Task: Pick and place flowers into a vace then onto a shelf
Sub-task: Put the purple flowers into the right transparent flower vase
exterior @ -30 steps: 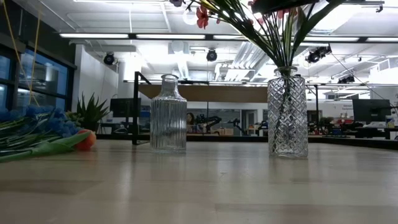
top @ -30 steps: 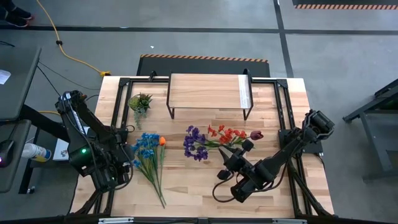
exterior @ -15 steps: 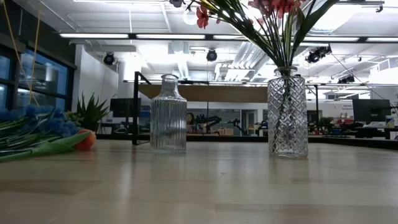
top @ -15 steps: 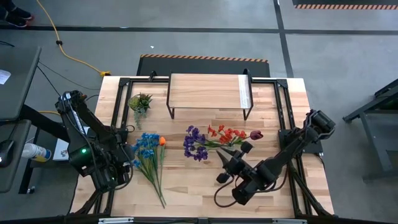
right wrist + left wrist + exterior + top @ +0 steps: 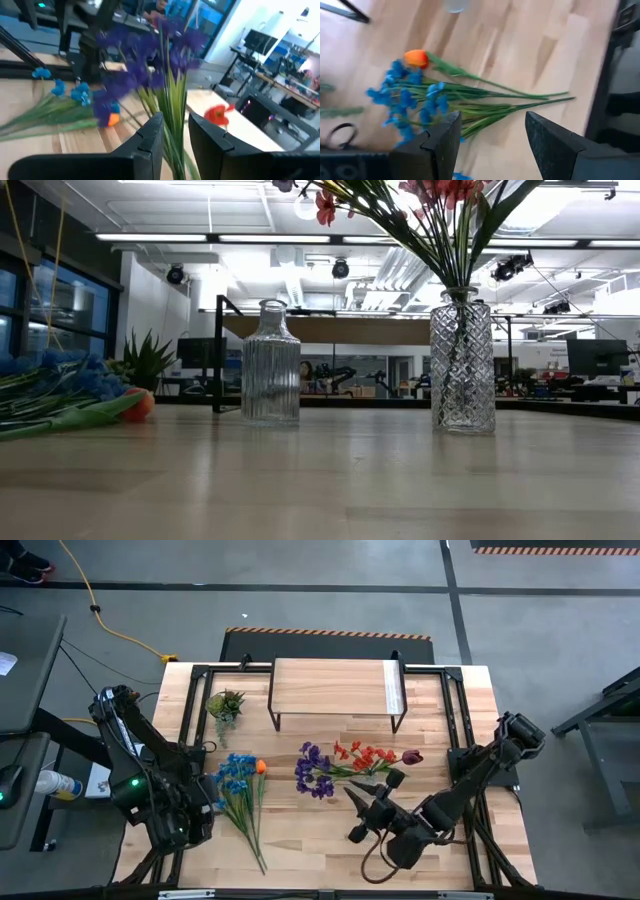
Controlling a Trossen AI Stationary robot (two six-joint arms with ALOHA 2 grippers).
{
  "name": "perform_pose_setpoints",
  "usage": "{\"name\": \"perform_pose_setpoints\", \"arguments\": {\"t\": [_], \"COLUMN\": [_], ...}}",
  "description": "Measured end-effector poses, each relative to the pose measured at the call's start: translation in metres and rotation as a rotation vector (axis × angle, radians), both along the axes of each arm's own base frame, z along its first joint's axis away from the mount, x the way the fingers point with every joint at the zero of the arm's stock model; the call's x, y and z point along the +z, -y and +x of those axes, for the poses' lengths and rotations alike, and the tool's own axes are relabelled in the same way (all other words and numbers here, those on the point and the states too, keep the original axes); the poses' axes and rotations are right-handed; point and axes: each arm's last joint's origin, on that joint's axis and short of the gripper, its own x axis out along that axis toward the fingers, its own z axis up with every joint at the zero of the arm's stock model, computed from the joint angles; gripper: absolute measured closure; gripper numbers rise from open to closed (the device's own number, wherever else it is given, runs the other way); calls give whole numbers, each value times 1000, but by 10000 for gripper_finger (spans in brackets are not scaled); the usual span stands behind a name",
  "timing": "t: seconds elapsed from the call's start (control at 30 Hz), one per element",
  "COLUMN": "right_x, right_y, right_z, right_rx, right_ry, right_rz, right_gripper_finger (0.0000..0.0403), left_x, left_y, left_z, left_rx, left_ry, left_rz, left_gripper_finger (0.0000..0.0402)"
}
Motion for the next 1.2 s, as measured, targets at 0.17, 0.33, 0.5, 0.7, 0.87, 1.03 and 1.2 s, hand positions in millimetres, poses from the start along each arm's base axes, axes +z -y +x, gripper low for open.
{"name": "perform_pose_setpoints", "arguments": {"t": [0.17,0.33,0.5,0.7,0.87,1.03,1.2], "right_x": [23,48,83,138,189,234,260], "right_y": [-7,-10,-4,-1,-5,-6,-7], "right_z": [2,2,-6,-22,-35,-52,-67], "right_rx": [29,34,44,40,42,63,106], "right_ry": [21,35,116,183,170,138,130], "right_rz": [-83,-192,-293,-447,-467,-422,-426], "right_gripper_finger": [320,320,320,320,320,320,320], "left_x": [4,2,-10,-36,-55,-57,-54], "left_y": [11,30,50,71,77,71,66], "left_z": [8,22,41,79,110,132,136], "left_rx": [1,8,31,133,229,311,295], "left_ry": [94,232,301,374,461,588,602], "left_rz": [-107,-150,-153,-164,-135,-89,-45], "left_gripper_finger": [149,149,149,149,149,149,149]}}
